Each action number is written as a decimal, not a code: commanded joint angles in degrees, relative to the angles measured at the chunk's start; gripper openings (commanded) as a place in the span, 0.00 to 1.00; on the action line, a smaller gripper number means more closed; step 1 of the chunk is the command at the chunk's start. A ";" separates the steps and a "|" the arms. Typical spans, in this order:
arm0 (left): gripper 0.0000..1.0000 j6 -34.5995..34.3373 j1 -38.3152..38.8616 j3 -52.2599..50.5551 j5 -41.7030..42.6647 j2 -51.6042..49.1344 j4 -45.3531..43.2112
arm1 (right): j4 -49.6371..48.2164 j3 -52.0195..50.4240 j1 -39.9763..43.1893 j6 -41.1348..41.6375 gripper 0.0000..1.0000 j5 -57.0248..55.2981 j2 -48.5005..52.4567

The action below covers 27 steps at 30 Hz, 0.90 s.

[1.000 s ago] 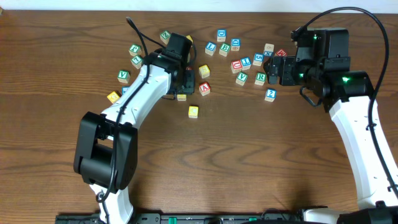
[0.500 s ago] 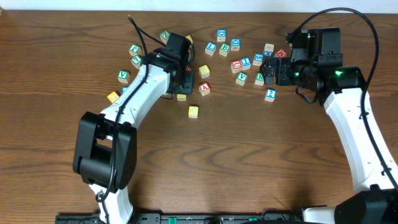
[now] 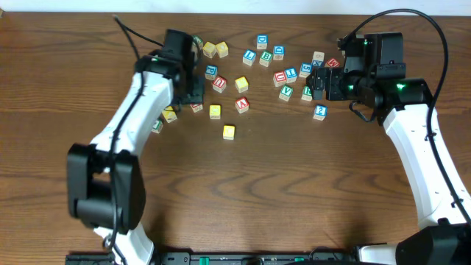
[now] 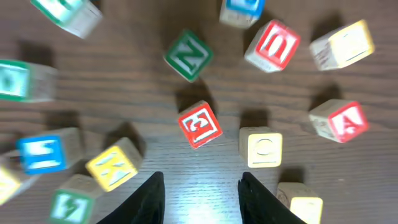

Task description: Spell out CORL

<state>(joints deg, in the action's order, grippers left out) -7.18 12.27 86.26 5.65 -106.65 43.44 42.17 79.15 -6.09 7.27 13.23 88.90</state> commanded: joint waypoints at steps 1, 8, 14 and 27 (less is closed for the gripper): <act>0.38 3.17 -0.96 2.19 -0.52 4.70 0.42 | -0.17 1.97 -1.46 1.99 0.96 0.96 0.04; 0.38 4.22 -3.21 2.36 -0.52 8.68 0.76 | 5.20 10.49 -3.43 3.02 0.92 -0.39 2.89; 0.38 4.63 -6.12 2.60 -0.57 10.38 1.97 | 14.82 25.27 -6.01 3.02 0.89 -3.96 11.52; 0.52 4.59 -12.63 2.60 -0.57 10.49 3.54 | 14.38 32.87 -6.73 8.87 0.86 -6.86 20.85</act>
<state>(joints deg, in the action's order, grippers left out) -2.92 0.62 87.46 5.65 -97.60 46.48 56.93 110.54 -12.62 13.28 8.01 108.95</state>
